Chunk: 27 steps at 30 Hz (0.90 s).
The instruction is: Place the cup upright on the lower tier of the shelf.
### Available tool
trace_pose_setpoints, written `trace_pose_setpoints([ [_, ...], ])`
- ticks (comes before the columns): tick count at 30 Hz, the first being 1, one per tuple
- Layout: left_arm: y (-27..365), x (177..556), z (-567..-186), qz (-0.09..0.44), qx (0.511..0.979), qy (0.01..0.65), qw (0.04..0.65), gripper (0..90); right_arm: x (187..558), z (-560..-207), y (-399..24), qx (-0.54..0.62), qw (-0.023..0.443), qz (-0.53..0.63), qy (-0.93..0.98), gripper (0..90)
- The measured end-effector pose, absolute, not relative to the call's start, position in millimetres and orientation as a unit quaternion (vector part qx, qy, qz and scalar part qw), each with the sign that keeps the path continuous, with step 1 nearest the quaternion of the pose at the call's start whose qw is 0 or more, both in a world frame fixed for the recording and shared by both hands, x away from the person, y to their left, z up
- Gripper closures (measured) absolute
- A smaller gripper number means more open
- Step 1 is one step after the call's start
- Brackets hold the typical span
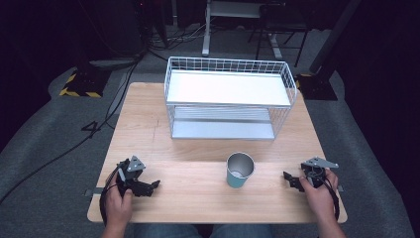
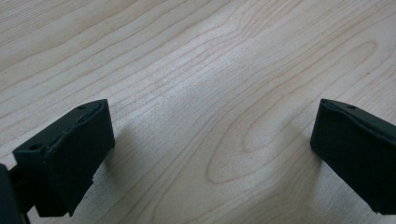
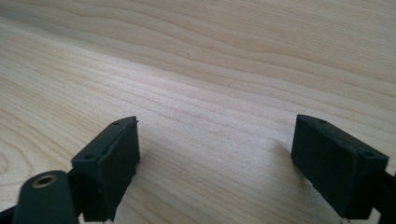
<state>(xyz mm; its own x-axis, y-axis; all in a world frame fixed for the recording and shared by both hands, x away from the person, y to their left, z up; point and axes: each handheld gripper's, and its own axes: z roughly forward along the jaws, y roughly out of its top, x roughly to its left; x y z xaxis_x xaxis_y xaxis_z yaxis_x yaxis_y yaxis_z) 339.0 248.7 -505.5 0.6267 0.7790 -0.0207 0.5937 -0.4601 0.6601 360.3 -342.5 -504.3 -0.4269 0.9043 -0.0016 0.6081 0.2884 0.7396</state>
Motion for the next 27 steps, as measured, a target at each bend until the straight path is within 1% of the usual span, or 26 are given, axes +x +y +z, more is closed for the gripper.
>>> trace_pose_setpoints([
  [5,248.7,339.0,-505.4,0.144,0.842,0.407,0.322,0.2,358.4,-502.0,-343.6,0.489,0.211,0.35,0.771,16.6],
  [14,248.5,339.4,-505.6,0.147,0.842,0.407,0.323,0.2,345.8,-481.3,-337.7,0.482,0.199,0.377,0.766,16.6],
  [16,248.5,339.6,-505.4,0.149,0.842,0.407,0.322,0.2,340.8,-474.1,-330.6,0.479,0.193,0.385,0.765,17.2],
  [27,247.9,340.2,-505.4,0.15,0.841,0.409,0.321,0.2,321.2,-447.5,-295.3,0.452,0.193,0.393,0.777,18.2],
])
